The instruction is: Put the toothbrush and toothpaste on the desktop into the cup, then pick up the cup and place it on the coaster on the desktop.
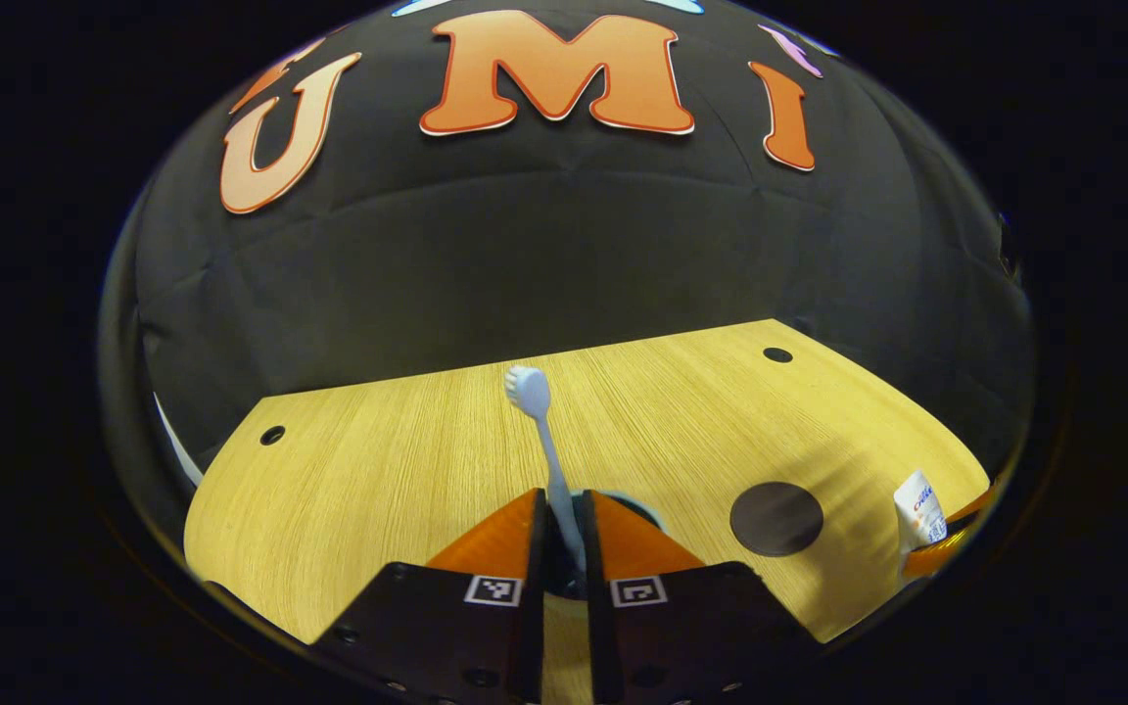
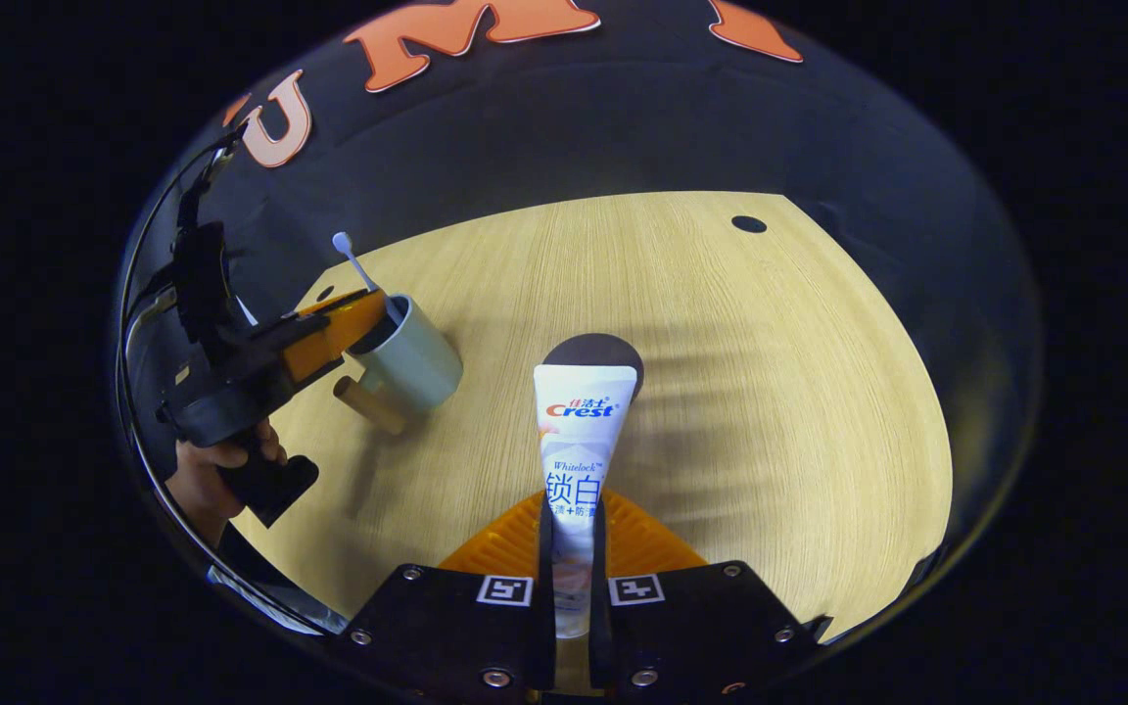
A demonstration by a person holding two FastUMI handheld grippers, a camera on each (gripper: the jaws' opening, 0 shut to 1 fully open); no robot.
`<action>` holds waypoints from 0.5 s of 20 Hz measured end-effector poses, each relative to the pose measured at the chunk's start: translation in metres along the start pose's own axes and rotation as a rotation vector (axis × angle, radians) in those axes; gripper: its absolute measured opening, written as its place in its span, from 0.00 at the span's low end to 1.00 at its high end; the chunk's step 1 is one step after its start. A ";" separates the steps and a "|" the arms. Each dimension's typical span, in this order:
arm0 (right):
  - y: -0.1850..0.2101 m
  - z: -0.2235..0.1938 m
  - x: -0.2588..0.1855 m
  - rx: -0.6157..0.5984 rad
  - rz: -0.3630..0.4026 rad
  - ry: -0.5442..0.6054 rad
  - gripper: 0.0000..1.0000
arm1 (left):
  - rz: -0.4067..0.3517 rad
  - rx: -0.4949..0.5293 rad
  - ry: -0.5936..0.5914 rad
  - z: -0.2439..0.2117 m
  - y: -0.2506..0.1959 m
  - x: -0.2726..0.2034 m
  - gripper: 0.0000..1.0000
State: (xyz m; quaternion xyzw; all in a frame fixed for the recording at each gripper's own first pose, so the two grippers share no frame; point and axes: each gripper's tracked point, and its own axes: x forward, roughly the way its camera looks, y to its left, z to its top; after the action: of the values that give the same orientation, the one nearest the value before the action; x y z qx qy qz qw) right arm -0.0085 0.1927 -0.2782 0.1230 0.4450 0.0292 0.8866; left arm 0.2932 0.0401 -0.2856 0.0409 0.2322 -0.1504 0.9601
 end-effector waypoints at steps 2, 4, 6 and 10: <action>-0.001 0.003 -0.001 -0.021 0.003 -0.015 0.14 | -0.012 -0.018 0.015 -0.004 0.000 -0.010 0.32; 0.000 0.009 -0.002 -0.033 0.015 -0.038 0.14 | -0.014 -0.030 0.007 -0.003 0.003 -0.023 0.46; 0.001 0.017 -0.004 -0.046 0.034 -0.067 0.14 | -0.001 -0.039 0.001 -0.003 0.010 -0.036 0.68; 0.017 0.044 -0.004 -0.069 0.093 -0.128 0.14 | 0.045 -0.074 0.006 -0.010 0.029 -0.063 0.83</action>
State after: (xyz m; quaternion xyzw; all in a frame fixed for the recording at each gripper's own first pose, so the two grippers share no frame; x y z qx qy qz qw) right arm 0.0255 0.1998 -0.2456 0.1147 0.3800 0.0777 0.9145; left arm 0.2446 0.0861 -0.2651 0.0112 0.2396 -0.1199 0.9634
